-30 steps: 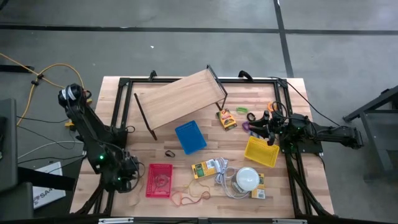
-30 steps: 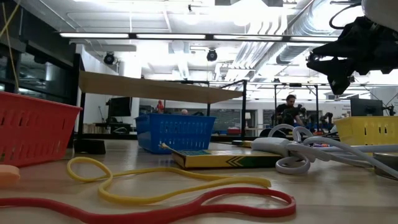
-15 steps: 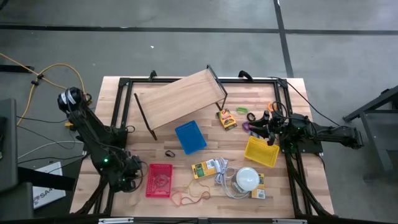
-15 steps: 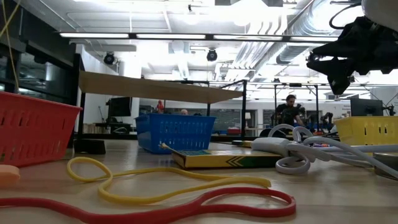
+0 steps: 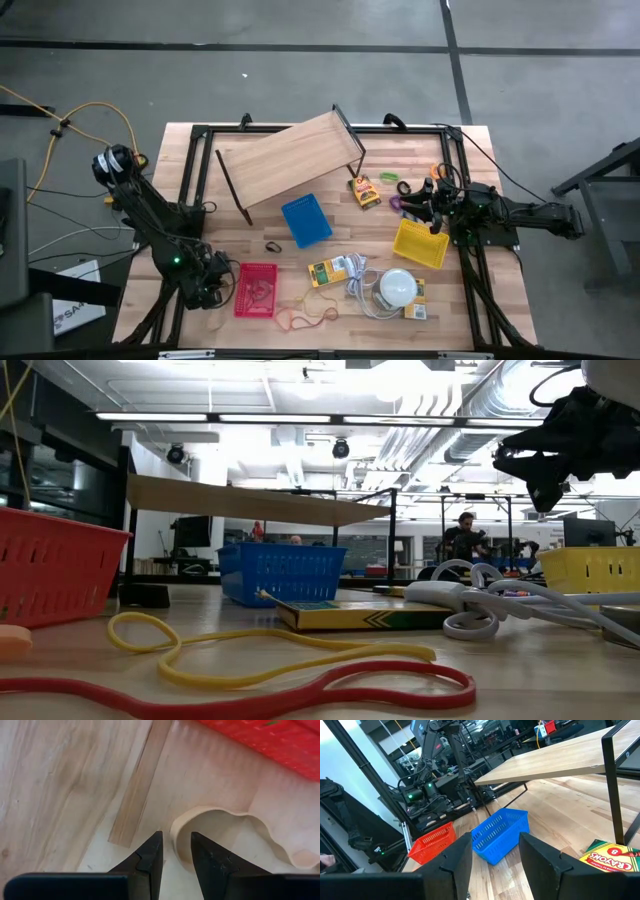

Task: Pick & Place Office Desk Supplies
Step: Put the brown rubber band into the red bin

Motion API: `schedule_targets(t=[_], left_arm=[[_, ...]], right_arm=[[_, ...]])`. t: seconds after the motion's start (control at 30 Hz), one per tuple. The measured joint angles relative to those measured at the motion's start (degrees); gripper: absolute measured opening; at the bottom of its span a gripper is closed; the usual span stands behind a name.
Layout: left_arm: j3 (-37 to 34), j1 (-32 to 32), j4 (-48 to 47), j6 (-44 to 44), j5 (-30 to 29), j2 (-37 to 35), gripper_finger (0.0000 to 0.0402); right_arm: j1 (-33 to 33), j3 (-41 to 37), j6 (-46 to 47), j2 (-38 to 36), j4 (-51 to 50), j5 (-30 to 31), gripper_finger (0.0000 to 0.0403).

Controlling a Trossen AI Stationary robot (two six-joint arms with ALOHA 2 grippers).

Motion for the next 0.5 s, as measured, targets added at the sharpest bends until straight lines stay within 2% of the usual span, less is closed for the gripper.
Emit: schedule_targets(t=[0.33,0.5], left_arm=[[0.02,0.0,0.19,-0.09,0.21,0.61,0.0094],[0.0,0.0,0.19,-0.11,0.35,0.61,0.0068]], right_arm=[[0.01,0.0,0.0,0.0,0.0,0.0,0.015],[0.02,0.0,0.0,0.0,0.0,0.0,0.015]])
